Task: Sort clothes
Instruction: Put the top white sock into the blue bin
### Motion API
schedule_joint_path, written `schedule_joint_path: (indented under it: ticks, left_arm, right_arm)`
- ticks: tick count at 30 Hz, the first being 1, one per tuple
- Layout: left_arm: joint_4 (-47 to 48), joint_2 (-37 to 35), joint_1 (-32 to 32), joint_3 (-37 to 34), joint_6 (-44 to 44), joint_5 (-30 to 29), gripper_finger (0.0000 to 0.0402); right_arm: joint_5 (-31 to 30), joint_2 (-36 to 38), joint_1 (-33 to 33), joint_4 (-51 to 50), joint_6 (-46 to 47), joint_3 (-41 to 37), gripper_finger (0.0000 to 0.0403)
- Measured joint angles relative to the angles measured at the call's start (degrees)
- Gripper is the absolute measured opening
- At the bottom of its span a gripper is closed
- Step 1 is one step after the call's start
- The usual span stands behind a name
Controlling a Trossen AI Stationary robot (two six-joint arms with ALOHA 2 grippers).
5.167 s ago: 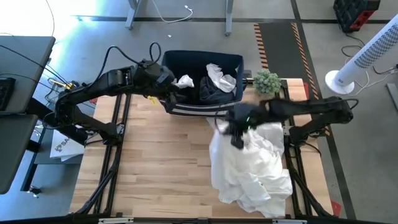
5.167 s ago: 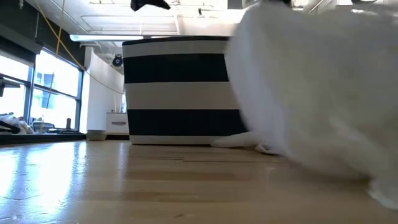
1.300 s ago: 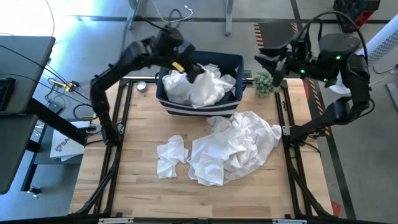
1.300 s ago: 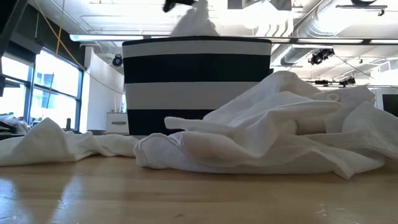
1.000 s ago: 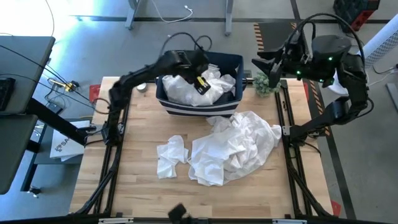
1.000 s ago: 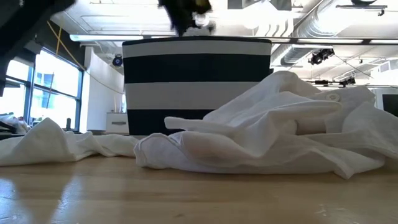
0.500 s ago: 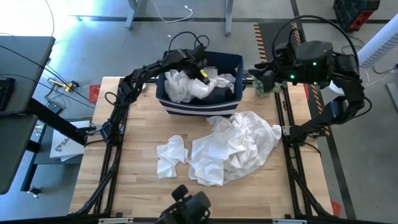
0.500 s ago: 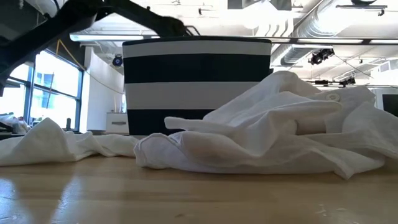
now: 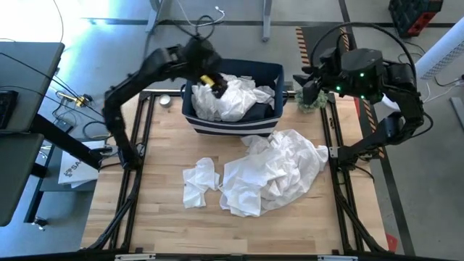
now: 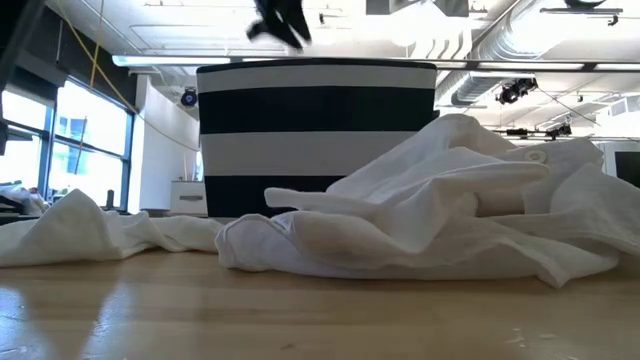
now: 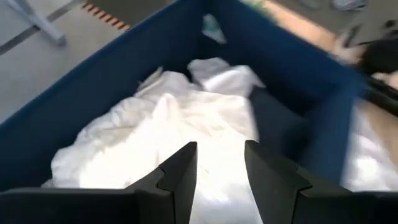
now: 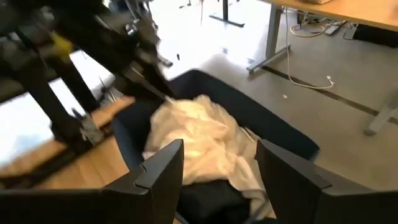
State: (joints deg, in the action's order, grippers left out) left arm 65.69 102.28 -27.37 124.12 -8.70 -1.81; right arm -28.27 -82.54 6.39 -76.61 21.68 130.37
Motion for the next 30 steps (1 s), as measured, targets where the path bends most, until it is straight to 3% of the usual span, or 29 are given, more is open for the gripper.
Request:
schedule_joint_path:
  ticks: [4,7,11,16,19,23,26,30]
  left_arm:
    - [3.3,-5.8,6.1,-0.9,1.3,-1.2,0.0131]
    - [3.8,-11.0,11.6,-6.1,1.8,-1.2,0.0131]
    - [3.3,-18.8,17.3,-19.9,1.1,-1.8,0.0131]
    - [0.3,-27.0,23.6,-40.4,-6.0,-1.7,0.0131]
    - [-1.6,-29.5,27.2,-50.4,-4.8,-1.8,0.0131]
    - [-11.3,-29.8,31.1,-62.3,2.0,0.7,0.0131]
    - [-25.4,-29.2,33.1,-71.6,6.8,4.3,0.0131]
    - [-43.8,-27.2,34.0,-80.6,9.3,4.5,0.0132]
  right_arm:
    - [5.9,-1.4,-0.5,-3.9,-2.6,0.0,0.0199]
    - [12.1,-3.5,-1.7,-7.6,-3.9,0.0,0.0199]
    - [13.8,-6.7,-4.4,-11.7,-3.9,0.0,0.0199]
    - [13.4,-9.5,-6.6,-11.9,-3.8,0.0,0.0199]
    - [12.6,-10.2,-6.9,-11.9,-4.0,0.0,0.0199]
    - [11.5,-10.1,-6.6,-11.9,-4.2,0.0,0.0199]
    - [10.6,-9.7,-6.0,-11.8,-4.1,0.0,0.0199]
    - [10.0,-8.9,-5.9,-11.9,-4.0,0.0,0.0199]
